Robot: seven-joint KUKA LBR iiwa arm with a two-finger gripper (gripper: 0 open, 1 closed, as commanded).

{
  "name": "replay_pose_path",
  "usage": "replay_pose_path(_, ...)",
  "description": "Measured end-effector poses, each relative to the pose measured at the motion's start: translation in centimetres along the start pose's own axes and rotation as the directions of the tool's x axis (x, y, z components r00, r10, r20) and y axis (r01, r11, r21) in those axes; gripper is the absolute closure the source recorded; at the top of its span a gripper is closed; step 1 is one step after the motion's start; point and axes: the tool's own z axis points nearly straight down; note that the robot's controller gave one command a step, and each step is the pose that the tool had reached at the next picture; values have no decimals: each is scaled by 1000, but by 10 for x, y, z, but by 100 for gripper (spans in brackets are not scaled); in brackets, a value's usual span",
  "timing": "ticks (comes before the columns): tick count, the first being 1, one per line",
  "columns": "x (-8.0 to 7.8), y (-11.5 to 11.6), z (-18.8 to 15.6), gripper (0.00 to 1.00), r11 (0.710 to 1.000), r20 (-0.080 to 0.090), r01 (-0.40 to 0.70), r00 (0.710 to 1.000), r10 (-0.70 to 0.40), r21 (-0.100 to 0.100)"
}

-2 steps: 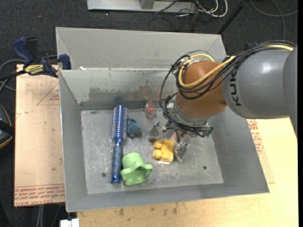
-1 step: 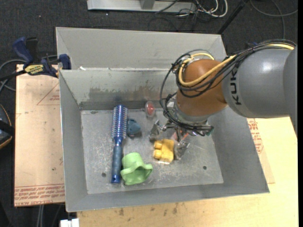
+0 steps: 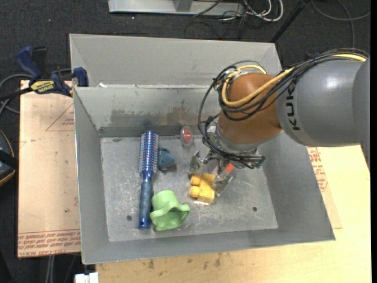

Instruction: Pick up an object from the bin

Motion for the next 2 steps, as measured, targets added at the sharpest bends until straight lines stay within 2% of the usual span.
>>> replay_pose_path(1,-2,0,-24,100,1000,-6,-3,1000,3,-2)
replay_pose_path(2,-5,-2,-102,100,1000,-2,-7,1000,7,2)
